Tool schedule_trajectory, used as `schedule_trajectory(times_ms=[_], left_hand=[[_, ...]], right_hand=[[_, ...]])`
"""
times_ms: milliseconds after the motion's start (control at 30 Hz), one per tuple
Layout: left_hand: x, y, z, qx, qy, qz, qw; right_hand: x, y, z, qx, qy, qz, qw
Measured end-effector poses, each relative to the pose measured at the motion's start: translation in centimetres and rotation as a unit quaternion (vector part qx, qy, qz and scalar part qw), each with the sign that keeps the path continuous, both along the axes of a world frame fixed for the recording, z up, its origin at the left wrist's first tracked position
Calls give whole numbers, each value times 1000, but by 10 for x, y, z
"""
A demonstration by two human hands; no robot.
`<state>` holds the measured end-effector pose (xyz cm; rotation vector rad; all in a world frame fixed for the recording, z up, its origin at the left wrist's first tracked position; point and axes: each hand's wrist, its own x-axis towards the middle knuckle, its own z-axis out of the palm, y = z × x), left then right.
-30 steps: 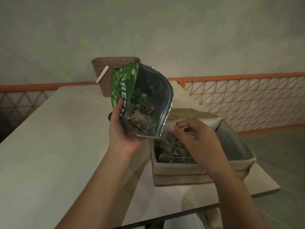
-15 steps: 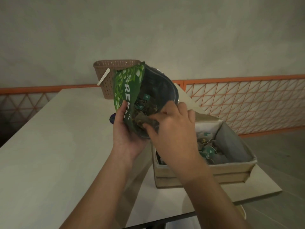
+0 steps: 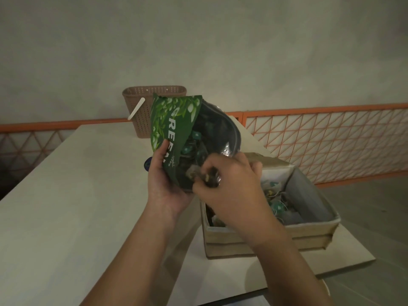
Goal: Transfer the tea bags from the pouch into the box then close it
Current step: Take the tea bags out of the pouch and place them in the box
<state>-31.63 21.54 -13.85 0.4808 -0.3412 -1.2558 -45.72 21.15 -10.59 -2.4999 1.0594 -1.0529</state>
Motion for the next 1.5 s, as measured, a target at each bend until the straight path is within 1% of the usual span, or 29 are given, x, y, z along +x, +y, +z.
schedule_trajectory(times_ms=[33,100,167,333,433,500,633,767,800,833,867,933,967,1000,1067,1133,1200,1267,1300,1367,1433,1500], left_hand=[[1,-1,0,-1,1,-7,1000],[4,-2,0,-3,14,-21,1000],[7,-2,0,-2,20,-27,999],[10,-4,-1,-14,24,-33,999],[7,-4,1,-9,20,-31,999],[6,-4,2,-4,21,-28,999],[1,-6,4,-10,29,-34,999],[-5,-9,7,-8,33,-39,999],[-6,-9,8,-10,34,-42,998],[-7,-10,7,-10,35,-44,998],[-7,-10,7,-8,35,-45,998],[-9,-12,7,-2,30,-51,998],[-10,-12,7,0,28,-55,998],[-11,-13,7,0,28,-57,998],[-14,-13,7,2,27,-53,998],[-19,-14,7,-1,23,-50,998],[-23,-14,8,1,16,-42,999],[-26,-15,8,7,11,-31,999],[-26,-15,8,6,9,-28,1000],[-26,-15,7,6,10,-28,1000],[-26,-15,6,7,14,-35,999],[-25,-14,6,7,22,-52,998]], right_hand=[[-7,0,3,38,-55,29,997],[-20,-1,9,103,-174,66,977],[-34,-4,15,130,-259,67,955],[-63,-18,16,129,-397,54,907],[-71,-25,11,111,-436,42,892],[-76,-30,7,118,-415,35,902],[-80,-45,-9,172,-294,8,940],[-75,-52,-26,180,-167,-47,968],[-73,-52,-29,166,-158,-53,972],[-71,-50,-29,144,-173,-51,973],[-67,-46,-26,121,-211,-37,969],[-58,-36,-18,85,-286,21,954],[-53,-31,-15,70,-296,45,951],[-48,-28,-12,56,-283,57,956],[-37,-25,-10,15,-202,29,979],[-27,-23,-10,-34,-74,-48,996],[-17,-18,-8,-43,34,-127,990],[-11,-11,-8,-35,98,-160,982],[-10,-9,-9,-37,109,-161,980],[-12,-8,-11,-32,100,-142,984],[-16,-10,-13,-10,63,-102,993],[-20,-13,-15,25,-8,-53,998]])
